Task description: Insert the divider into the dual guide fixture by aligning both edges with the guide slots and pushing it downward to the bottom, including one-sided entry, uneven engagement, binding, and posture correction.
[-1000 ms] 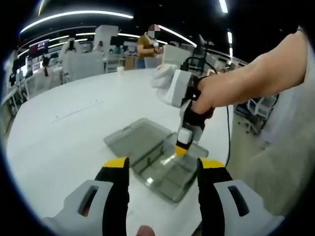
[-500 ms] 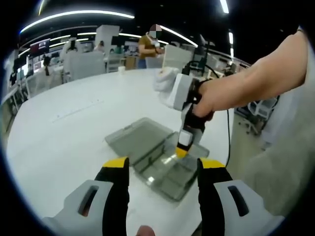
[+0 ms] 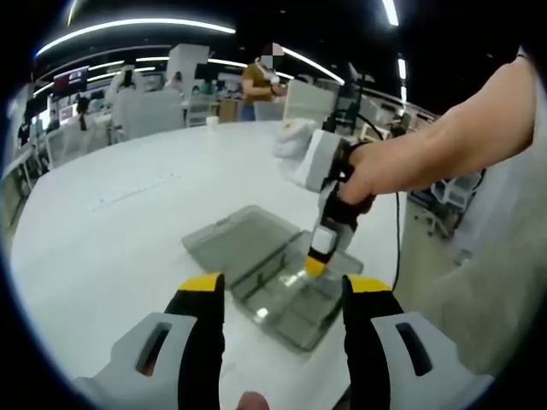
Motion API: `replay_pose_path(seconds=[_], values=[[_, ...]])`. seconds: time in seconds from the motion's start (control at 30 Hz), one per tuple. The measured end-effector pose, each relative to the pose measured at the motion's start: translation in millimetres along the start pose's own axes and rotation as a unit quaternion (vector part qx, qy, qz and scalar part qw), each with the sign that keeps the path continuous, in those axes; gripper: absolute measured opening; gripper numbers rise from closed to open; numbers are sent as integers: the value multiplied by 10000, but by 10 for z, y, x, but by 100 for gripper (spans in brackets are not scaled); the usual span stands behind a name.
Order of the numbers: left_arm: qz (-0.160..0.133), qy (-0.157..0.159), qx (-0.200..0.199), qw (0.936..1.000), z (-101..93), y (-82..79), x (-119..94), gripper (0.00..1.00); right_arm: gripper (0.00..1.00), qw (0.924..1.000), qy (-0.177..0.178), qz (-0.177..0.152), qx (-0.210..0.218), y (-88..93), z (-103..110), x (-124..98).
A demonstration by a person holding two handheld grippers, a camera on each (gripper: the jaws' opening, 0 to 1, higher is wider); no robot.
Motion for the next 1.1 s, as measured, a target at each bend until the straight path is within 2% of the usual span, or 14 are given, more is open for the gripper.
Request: replay_pose_path(seconds=[0.33,0.57,0.83,0.93,1.03,1.1], values=[[-39,-16,-36,10000,25,1,-5,53,1,9999,39,89,-29,-9,35,13],[-36,-4,-39,10000,1,0,9,53,1,9996,194,127,-148,-18,58,32],[-4,-29,-45,10000,2,21,-16,53,3,9996,156,78,-214,1,73,14],[5,-53,-62,10000,16,28,-34,53,6,9996,60,34,-288,-14,75,11],[6,-62,-60,10000,14,26,-45,53,14,9995,-49,2,-296,-19,97,10],[7,-66,-50,10000,9,21,-46,53,14,9991,-8,9,-412,-20,88,1]])
Point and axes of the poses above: the point that each gripper's makers call its tool centre point, and the gripper's own axes: x roughly forward along the fingers, z roughly to its left, y roughly out of its underside, the point moved 7 cm from there along -x, roughly backward along the fingers, and after that the axes turned 2 degrees about -y, right-handed, at the moved point
